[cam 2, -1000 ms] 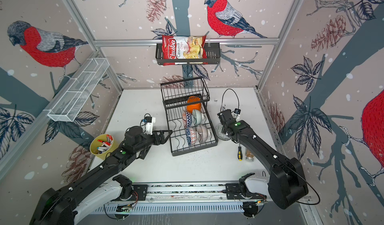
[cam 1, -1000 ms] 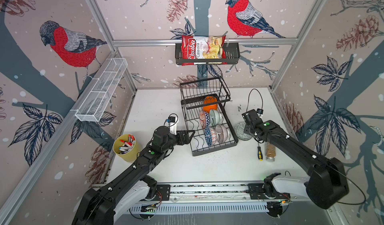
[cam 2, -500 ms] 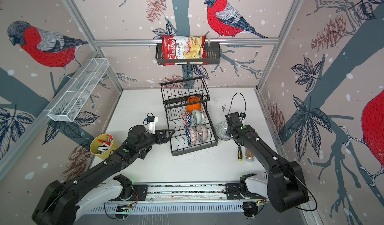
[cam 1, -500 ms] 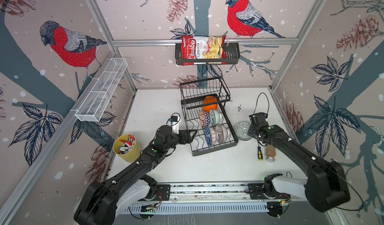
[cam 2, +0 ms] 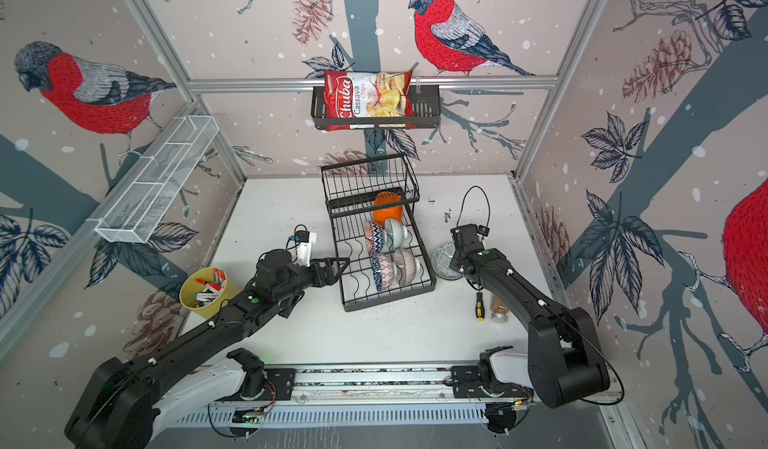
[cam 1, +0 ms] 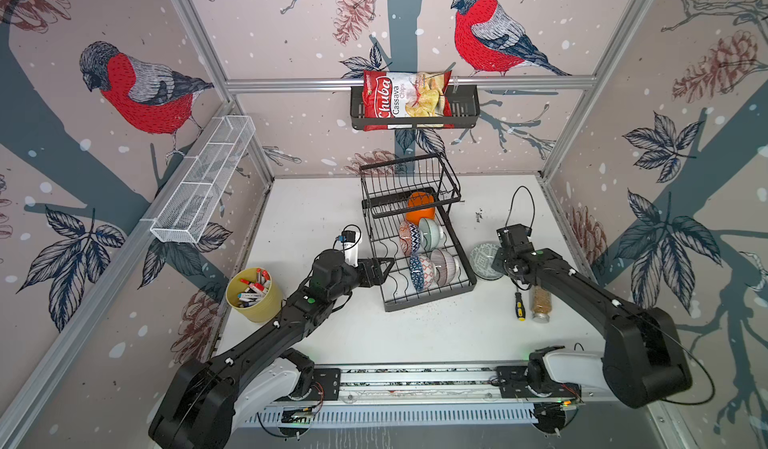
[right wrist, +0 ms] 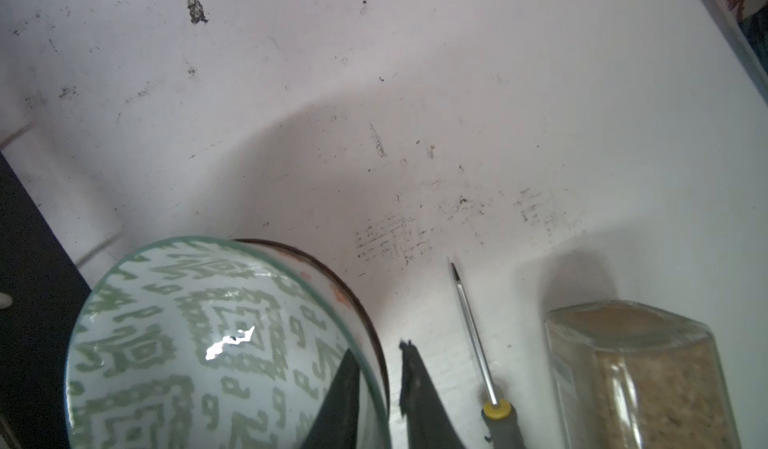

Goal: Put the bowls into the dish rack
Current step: 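Grasp the rim of the green-patterned bowl with the right gripper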

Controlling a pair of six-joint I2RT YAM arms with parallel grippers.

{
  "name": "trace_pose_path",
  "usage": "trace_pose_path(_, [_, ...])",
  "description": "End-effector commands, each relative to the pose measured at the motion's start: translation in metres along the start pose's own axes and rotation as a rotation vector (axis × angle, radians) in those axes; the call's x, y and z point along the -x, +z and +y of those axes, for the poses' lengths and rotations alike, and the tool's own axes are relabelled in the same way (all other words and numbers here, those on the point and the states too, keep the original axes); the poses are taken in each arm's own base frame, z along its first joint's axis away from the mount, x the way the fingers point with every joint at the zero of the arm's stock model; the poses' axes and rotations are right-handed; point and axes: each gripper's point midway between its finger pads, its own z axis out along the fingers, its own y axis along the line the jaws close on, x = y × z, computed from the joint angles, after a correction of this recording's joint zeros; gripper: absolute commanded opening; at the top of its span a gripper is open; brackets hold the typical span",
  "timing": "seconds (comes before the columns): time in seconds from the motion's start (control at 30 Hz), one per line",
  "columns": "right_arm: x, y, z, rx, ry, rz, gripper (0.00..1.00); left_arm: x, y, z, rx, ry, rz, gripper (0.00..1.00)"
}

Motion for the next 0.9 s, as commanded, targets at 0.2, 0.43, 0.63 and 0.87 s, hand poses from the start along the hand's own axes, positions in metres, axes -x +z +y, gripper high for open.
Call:
trace_pose_path(0.2, [0.006,-0.003,0.002,0.015,0.004,-0.019,0.03,0.003,0.003,0.002,0.02,-0.006,0.005,0.95])
trace_pose_path(0.43, [0.014,-0.015,0.003,0.029,0.008,-0.042,0.0,0.0,0.005,0.005,0.038,-0.011,0.026,0.95])
trace_pose_path(0.63, [0.031,-0.04,0.009,0.074,0.013,-0.099,0.0,-0.001,0.008,0.007,0.053,-0.015,0.043,0.95])
trace_pose_path(0.87, [0.046,-0.078,0.031,0.137,-0.024,-0.183,0.0,0.0,0.01,0.006,0.051,-0.027,0.054,0.95])
